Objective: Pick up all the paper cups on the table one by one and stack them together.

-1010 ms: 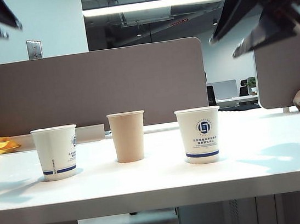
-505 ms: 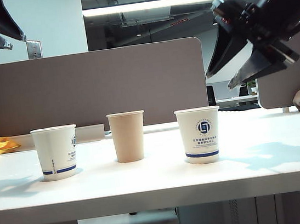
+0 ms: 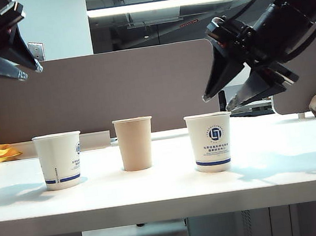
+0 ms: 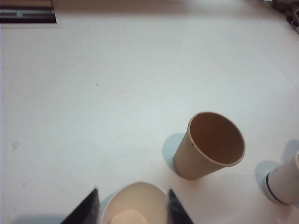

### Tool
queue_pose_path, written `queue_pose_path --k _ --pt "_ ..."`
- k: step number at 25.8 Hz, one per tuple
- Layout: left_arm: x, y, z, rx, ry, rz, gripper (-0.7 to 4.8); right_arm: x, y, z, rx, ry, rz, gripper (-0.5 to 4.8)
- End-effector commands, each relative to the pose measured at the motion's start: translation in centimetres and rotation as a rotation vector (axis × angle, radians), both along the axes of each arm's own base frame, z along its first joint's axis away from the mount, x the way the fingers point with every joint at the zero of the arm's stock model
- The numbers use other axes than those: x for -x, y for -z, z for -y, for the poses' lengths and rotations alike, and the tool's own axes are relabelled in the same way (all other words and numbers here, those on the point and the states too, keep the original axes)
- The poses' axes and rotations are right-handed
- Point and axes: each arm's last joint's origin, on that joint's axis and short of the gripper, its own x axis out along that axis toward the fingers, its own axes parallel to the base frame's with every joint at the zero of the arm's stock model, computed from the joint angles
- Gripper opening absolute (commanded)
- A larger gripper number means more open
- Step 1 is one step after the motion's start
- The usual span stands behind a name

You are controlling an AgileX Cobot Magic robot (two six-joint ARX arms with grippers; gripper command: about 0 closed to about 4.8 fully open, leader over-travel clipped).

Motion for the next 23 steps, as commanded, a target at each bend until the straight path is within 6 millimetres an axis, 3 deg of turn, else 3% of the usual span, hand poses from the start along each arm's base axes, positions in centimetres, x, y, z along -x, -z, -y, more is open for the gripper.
queue_pose_path --k 1,5,8,11,13,14,23 --pt "-0.13 0.06 0.07 0.002 0.005 -0.002 1.83 -0.17 -0.24 0.09 0.035 0.041 0.027 2.51" --pt "-0.40 0.49 0.08 -0.001 0.005 -0.019 1.83 -0.23 -0.27 0.12 0.046 0.054 0.037 2.43" --pt "-0.41 0.45 0.10 -0.001 0.006 -0.015 1.83 -0.25 -0.22 0.19 0.064 0.073 0.039 1.41" --pt "-0.37 0.50 0.10 -0.001 0.007 -0.022 1.83 -0.22 -0.27 0.09 0.047 0.055 0.037 1.51" --pt "-0.33 0.57 0.09 -0.002 0.007 -0.030 1.83 -0.17 -0.31 0.03 0.030 0.036 0.031 2.15" --pt "-0.33 0.59 0.09 -0.002 0.007 -0.032 1.83 -0.16 -0.29 0.04 0.034 0.039 0.030 2.21" --pt "-0.30 0.60 0.24 0.002 0.013 -0.035 1.83 -0.39 -0.24 0.28 0.095 0.104 0.061 1.97"
